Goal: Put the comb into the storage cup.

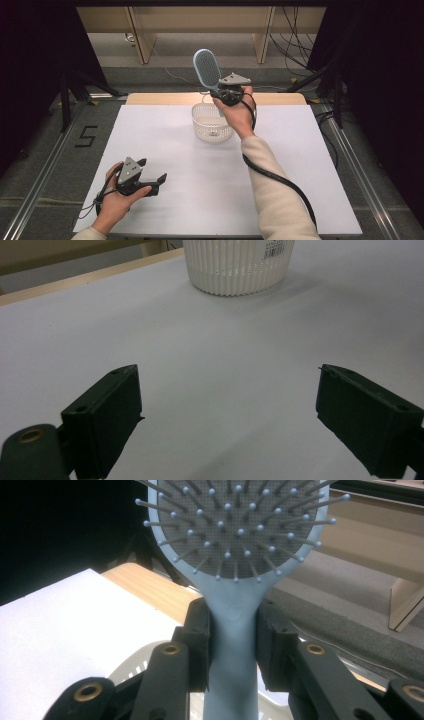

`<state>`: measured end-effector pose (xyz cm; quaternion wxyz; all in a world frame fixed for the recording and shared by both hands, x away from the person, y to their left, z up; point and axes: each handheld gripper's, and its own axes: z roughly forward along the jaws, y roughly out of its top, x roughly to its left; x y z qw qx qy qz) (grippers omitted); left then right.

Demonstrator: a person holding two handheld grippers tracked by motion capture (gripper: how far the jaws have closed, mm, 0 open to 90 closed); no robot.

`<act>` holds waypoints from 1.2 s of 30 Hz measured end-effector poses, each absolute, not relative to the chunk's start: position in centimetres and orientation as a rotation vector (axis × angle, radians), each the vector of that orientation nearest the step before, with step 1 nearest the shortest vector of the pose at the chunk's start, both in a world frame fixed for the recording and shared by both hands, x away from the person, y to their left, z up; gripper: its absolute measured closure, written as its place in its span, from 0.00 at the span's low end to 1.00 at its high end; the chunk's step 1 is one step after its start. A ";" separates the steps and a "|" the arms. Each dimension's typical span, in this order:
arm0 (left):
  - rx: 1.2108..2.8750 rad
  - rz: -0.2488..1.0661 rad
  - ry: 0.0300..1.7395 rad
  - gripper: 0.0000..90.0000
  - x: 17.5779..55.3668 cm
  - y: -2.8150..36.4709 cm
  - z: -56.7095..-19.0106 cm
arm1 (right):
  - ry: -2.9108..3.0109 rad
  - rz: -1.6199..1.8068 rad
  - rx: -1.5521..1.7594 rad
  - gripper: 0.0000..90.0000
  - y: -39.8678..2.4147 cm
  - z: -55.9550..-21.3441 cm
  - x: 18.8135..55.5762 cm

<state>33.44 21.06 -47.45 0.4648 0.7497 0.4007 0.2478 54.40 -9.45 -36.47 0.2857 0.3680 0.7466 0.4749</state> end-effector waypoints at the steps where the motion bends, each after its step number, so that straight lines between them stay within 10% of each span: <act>1: 1.841 0.609 0.985 0.12 33.4 21.1 -47.5 | 1.999 1.269 0.987 0.78 -9.4 -36.5 54.4; 36: 1.841 0.606 0.982 0.12 33.5 21.0 -47.5 | 2.054 1.234 0.998 0.78 -9.5 -38.4 54.9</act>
